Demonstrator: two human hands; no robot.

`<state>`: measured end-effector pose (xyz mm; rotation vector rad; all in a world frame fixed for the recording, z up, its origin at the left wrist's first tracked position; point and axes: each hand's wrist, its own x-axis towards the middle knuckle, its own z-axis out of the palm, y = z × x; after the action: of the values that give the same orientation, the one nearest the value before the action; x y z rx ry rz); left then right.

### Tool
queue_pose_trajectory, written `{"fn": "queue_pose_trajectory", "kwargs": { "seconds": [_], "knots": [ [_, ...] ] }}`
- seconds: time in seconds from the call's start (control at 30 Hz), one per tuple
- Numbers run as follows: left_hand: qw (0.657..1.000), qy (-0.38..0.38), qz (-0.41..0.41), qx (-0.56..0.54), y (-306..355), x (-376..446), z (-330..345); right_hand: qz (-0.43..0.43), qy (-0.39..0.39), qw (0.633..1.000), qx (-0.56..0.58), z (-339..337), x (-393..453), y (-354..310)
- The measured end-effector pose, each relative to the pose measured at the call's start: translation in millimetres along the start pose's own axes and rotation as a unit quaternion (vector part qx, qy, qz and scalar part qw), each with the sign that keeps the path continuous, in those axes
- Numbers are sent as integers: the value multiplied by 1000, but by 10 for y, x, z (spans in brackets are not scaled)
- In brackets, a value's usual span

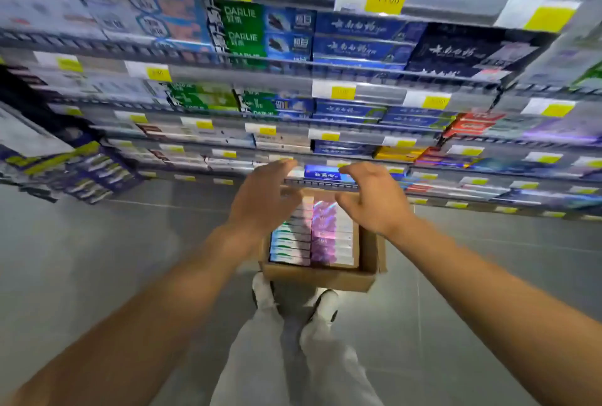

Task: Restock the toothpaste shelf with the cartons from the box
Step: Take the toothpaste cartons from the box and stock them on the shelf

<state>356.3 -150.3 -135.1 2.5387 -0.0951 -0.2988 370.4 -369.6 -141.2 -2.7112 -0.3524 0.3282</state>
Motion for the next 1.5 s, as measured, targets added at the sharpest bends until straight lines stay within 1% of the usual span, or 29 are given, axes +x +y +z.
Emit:
{"fn": "queue_pose_trajectory", "kwargs": {
  "seconds": [0.1,0.2,0.3,0.37,0.53,0.63,0.7,0.77,0.83,1.0,1.1,1.13,1.2,1.27,1.33,1.37,1.43,1.5],
  "knots": [
    [999,-31,-36,-22,-289,41,484,21,-44,999,13,529,6,220],
    [995,-64,-67,-40,-691,121,1017,38,-71,997,11,1027,69,421],
    [990,-87,-106,-11,-1090,217,1457,66,-95,993,14,1573,158,637],
    [988,-96,-118,7,-1321,290,1723,71,-107,992,22,1952,232,788],
    [986,-127,-94,59,-1910,600,2525,88,-139,986,30,2927,521,1251],
    [990,-122,-54,43,-2255,808,3038,101,-156,982,34,3527,714,1550],
    [989,-133,-54,44,-2497,975,3408,110,-162,980,38,3928,836,1736],
    [989,-137,-42,26,-2708,1158,3765,113,-155,980,48,4315,970,1908],
    [992,-122,-32,6,-2910,1331,4082,118,-149,980,57,4681,1135,2054],
    [994,-104,-30,26,-3459,1754,4799,156,-120,976,98,5480,1554,2401],
    [995,-92,-38,29,-3777,1977,5104,153,-105,975,125,5807,1767,2500],
    [995,-90,-42,31,-3873,2037,5194,149,-96,975,131,5893,1824,2529],
    [994,-88,-32,53,-4033,2133,5379,145,-47,978,146,6033,1924,2574],
    [991,-75,-24,109,-4139,2169,5561,145,21,976,164,6132,2004,2623],
    [984,-48,-27,170,-4172,2149,5709,152,65,972,166,6192,2069,2692],
    [981,-36,-28,191,-4183,2131,5765,159,71,971,162,6213,2089,2721],
    [979,-22,-39,200,-4218,2088,5844,164,67,972,157,6243,2119,2753],
    [984,-28,-68,161,-4262,2041,5879,155,52,972,166,6249,2173,2746]
  ]
}}
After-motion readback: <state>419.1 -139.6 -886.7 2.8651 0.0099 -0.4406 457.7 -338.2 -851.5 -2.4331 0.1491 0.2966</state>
